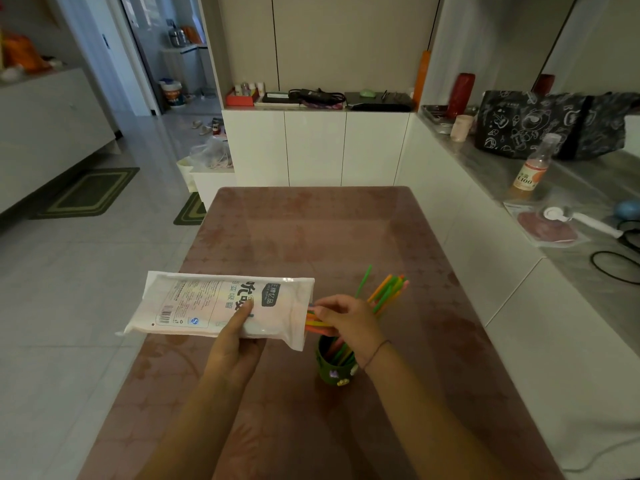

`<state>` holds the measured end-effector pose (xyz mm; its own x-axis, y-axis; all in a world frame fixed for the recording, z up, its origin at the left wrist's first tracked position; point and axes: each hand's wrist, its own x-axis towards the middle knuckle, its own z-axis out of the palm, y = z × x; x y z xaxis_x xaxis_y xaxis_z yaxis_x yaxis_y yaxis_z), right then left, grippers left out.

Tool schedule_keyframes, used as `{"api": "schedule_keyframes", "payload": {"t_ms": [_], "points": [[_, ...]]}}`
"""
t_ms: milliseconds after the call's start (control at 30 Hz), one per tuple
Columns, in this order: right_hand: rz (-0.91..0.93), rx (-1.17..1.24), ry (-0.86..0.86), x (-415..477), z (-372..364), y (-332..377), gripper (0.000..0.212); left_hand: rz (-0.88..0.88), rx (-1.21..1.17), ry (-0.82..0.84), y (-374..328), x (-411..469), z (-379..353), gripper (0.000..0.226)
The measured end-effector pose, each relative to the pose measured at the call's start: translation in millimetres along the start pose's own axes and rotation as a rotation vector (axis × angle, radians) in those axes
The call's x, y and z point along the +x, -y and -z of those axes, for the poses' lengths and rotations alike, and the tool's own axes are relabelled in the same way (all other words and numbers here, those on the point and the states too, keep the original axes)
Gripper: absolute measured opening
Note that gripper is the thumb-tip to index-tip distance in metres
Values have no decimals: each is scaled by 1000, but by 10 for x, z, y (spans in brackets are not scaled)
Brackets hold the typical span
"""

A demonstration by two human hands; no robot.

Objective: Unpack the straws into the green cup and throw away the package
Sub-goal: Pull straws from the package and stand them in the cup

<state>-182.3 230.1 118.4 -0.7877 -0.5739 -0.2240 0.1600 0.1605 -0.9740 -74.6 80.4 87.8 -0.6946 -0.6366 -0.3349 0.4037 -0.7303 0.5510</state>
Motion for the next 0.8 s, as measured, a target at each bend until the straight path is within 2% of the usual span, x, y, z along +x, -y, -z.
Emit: {"api": "schedule_keyframes", "payload": {"t_ms": [167, 333, 433, 533, 600, 800], "points": [[16, 66, -61, 58, 222, 55, 13, -12, -69, -46, -147, -3, 99, 40], [19, 170, -45, 76, 468, 169, 8, 9, -147, -149, -264, 9, 195, 50], [-28, 414, -32, 81, 410, 150, 11, 36, -160, -173, -234, -5, 168, 52], [-115, 729, 52, 45, 246, 96, 18, 63, -166, -169, -172, -22, 108, 51], [-142, 834, 79, 14, 125, 47, 25, 75, -164, -148, -126, -41, 71, 47], [-68, 705, 12, -30, -116, -14, 12, 83, -123, -102, 11, -84, 27, 39]]}}
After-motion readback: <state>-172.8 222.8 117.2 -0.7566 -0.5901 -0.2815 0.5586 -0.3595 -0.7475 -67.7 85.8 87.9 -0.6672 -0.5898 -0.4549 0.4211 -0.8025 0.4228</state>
